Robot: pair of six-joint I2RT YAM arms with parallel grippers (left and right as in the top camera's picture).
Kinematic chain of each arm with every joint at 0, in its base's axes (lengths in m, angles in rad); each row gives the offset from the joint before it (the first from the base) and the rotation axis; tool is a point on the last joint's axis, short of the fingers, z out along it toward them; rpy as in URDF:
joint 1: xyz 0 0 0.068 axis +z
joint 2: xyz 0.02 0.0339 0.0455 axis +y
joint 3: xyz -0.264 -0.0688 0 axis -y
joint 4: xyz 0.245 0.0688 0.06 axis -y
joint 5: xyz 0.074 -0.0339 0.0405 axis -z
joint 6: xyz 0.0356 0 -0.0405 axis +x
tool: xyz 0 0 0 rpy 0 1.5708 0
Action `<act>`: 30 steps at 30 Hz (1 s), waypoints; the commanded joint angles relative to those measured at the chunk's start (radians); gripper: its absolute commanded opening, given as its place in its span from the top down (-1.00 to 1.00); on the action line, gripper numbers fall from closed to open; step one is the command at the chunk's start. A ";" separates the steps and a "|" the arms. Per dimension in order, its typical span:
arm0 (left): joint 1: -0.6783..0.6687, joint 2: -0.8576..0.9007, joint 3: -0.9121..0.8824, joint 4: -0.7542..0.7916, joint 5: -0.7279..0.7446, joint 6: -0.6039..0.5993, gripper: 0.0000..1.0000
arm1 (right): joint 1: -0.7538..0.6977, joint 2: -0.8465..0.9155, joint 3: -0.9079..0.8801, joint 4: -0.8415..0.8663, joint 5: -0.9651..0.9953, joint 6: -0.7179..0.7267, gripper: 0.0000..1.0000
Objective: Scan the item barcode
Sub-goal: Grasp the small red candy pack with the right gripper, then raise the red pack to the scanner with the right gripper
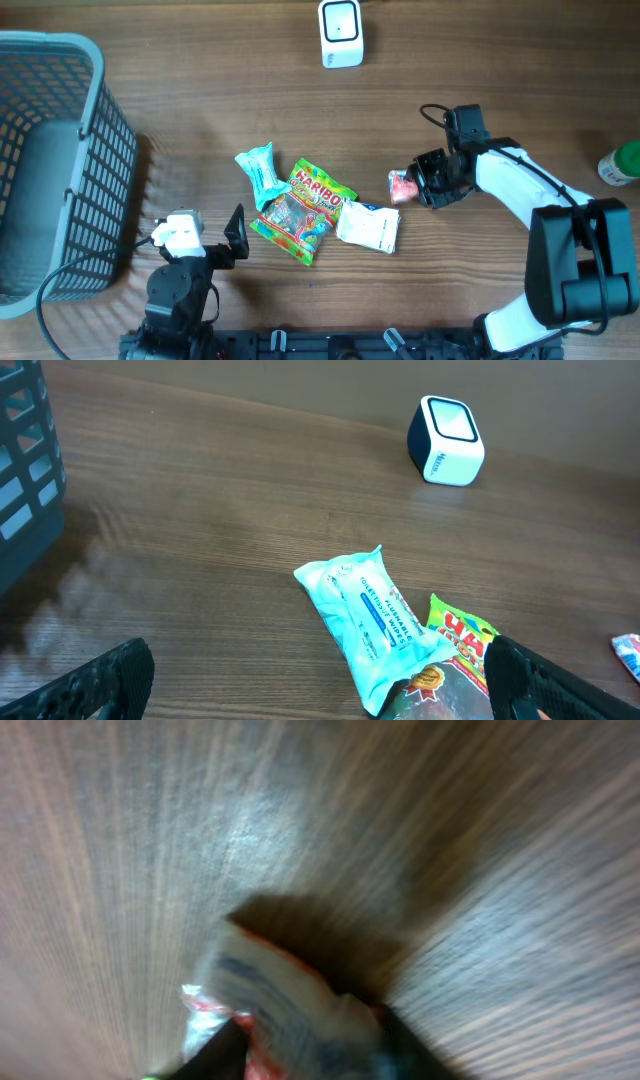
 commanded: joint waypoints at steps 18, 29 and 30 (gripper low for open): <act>0.007 -0.005 -0.005 0.003 0.008 0.016 -1.00 | -0.076 -0.159 0.102 -0.334 -0.841 -0.468 0.91; 0.007 -0.005 -0.005 0.003 0.008 0.016 -1.00 | 0.099 -0.118 0.066 0.167 -0.957 -0.420 0.91; 0.007 -0.005 -0.005 0.003 0.008 0.016 -1.00 | 0.121 -0.140 0.071 0.253 -0.862 -0.449 0.91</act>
